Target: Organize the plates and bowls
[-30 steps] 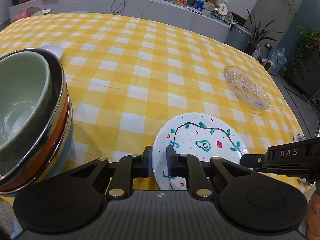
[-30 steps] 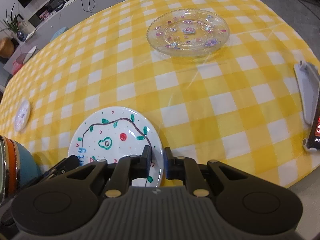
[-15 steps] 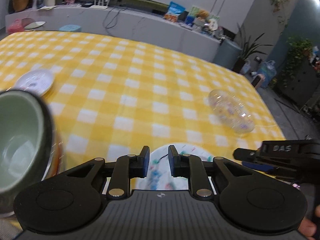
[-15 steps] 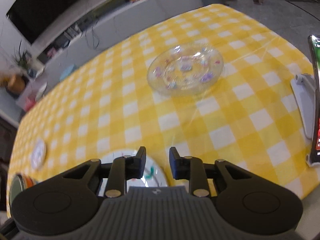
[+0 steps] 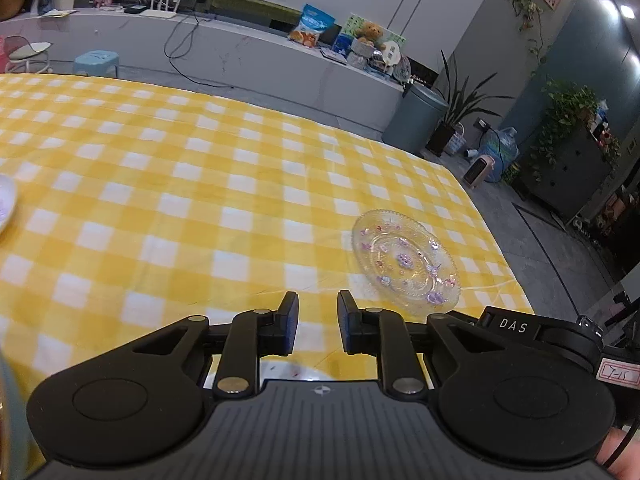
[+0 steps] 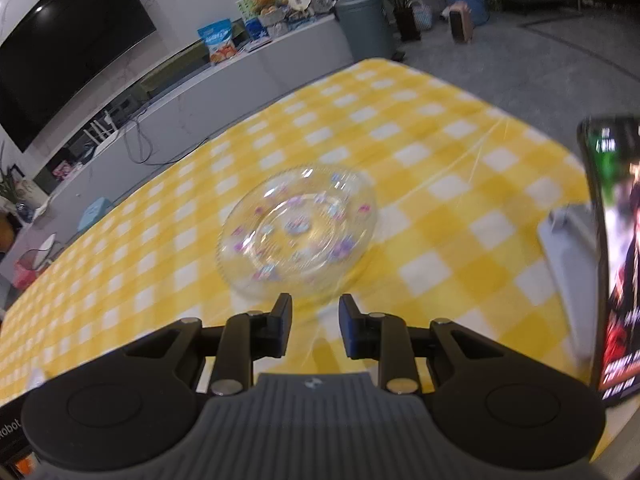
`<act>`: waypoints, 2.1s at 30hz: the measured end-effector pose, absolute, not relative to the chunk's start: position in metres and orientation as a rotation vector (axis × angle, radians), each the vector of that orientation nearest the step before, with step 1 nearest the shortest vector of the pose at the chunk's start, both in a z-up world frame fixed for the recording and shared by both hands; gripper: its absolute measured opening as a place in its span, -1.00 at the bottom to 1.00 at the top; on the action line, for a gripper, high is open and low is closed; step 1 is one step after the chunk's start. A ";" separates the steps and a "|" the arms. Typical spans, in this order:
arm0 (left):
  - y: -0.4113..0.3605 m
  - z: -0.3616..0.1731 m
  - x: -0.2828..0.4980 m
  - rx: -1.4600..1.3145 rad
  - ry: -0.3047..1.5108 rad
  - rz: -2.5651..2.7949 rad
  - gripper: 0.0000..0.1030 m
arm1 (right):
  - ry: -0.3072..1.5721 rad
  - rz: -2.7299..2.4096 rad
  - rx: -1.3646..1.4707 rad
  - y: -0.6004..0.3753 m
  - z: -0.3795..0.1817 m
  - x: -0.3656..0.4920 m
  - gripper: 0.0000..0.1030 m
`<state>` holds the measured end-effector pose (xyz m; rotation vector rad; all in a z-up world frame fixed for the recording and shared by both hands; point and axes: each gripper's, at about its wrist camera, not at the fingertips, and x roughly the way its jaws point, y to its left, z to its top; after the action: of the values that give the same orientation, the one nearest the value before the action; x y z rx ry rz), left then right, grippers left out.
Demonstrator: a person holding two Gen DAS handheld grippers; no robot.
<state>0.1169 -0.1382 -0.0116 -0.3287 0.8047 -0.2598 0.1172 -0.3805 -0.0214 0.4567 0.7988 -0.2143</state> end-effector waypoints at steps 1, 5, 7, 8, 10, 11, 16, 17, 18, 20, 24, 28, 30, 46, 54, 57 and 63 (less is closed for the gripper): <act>-0.141 -0.013 0.121 -0.327 0.812 -0.263 -0.55 | 0.790 -0.226 0.442 -0.383 -0.021 0.121 -0.50; -0.154 -0.016 0.138 -0.312 0.826 -0.272 -0.48 | 0.735 -0.259 0.404 -0.392 -0.017 0.134 -0.50; -0.160 -0.017 0.147 -0.311 0.829 -0.281 -0.47 | 0.707 -0.263 0.397 -0.400 -0.016 0.142 -0.50; -0.163 -0.018 0.151 -0.310 0.827 -0.287 -0.47 | 0.698 -0.266 0.401 -0.404 -0.017 0.146 -0.50; -0.170 -0.019 0.161 -0.306 0.825 -0.302 -0.47 | 0.690 -0.284 0.413 -0.414 -0.021 0.154 -0.50; -0.174 -0.020 0.167 -0.304 0.827 -0.309 -0.46 | 0.688 -0.293 0.418 -0.419 -0.024 0.157 -0.50; -0.186 -0.031 0.191 -0.293 0.844 -0.304 -0.36 | 0.695 -0.323 0.497 -0.440 -0.038 0.167 -0.50; -0.189 -0.034 0.195 -0.290 0.849 -0.309 -0.35 | 0.698 -0.325 0.517 -0.443 -0.041 0.168 -0.50; -0.190 -0.037 0.199 -0.286 0.852 -0.311 -0.29 | 0.702 -0.325 0.536 -0.447 -0.044 0.170 -0.50; -0.193 -0.043 0.206 -0.285 0.863 -0.312 -0.21 | 0.708 -0.321 0.552 -0.447 -0.049 0.173 -0.50; -0.196 -0.050 0.216 -0.292 0.878 -0.305 -0.15 | 0.716 -0.330 0.516 -0.444 -0.053 0.178 -0.50; -0.199 -0.054 0.224 -0.295 0.886 -0.306 -0.15 | 0.740 -0.311 0.527 -0.443 -0.060 0.183 -0.50; -0.202 -0.056 0.227 -0.290 0.887 -0.306 -0.15 | 0.740 -0.303 0.518 -0.442 -0.061 0.183 -0.50; -0.213 -0.061 0.235 -0.209 0.874 -0.336 -0.65 | 0.735 -0.289 0.495 -0.438 -0.065 0.187 -0.72; -0.209 -0.055 0.232 -0.204 0.867 -0.317 -0.75 | 0.744 -0.290 0.513 -0.438 -0.064 0.185 -0.76; -0.203 -0.052 0.229 -0.207 0.864 -0.305 -0.77 | 0.753 -0.268 0.537 -0.437 -0.063 0.184 -0.77; -0.181 -0.044 0.215 -0.242 0.860 -0.259 -0.79 | 0.769 -0.207 0.576 -0.428 -0.057 0.179 -0.83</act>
<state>0.2149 -0.1815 -0.0444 -0.2418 0.8600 -0.2595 0.1793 -0.4283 -0.0574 0.5757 0.7693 -0.2071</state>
